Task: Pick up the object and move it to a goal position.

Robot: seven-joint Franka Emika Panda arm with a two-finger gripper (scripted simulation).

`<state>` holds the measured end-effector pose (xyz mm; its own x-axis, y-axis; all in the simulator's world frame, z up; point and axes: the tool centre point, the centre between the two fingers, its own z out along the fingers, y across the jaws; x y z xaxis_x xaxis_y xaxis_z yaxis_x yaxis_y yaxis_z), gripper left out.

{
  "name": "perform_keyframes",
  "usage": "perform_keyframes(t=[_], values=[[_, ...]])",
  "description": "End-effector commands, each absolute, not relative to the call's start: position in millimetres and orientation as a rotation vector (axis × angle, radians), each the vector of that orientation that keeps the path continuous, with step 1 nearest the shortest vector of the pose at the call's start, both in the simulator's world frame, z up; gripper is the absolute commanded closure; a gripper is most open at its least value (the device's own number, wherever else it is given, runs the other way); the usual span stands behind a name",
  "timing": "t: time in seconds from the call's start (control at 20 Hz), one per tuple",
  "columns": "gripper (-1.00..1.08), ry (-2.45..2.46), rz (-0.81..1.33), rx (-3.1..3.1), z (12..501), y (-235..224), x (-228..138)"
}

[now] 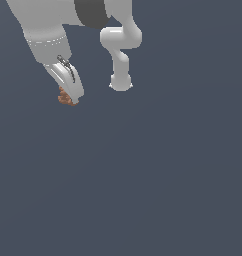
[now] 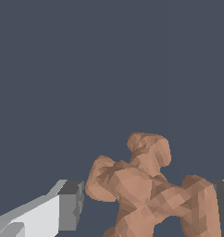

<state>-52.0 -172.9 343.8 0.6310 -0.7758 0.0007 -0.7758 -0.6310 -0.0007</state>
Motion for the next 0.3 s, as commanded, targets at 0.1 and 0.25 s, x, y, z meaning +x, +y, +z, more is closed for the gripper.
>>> perform_keyframes(t=[0.1,0.25], values=[[1.08,1.348,0.000,-2.838,347.0,-175.1,-51.4],[1.08,1.348,0.000,-2.838,345.1,-173.8,-50.8]])
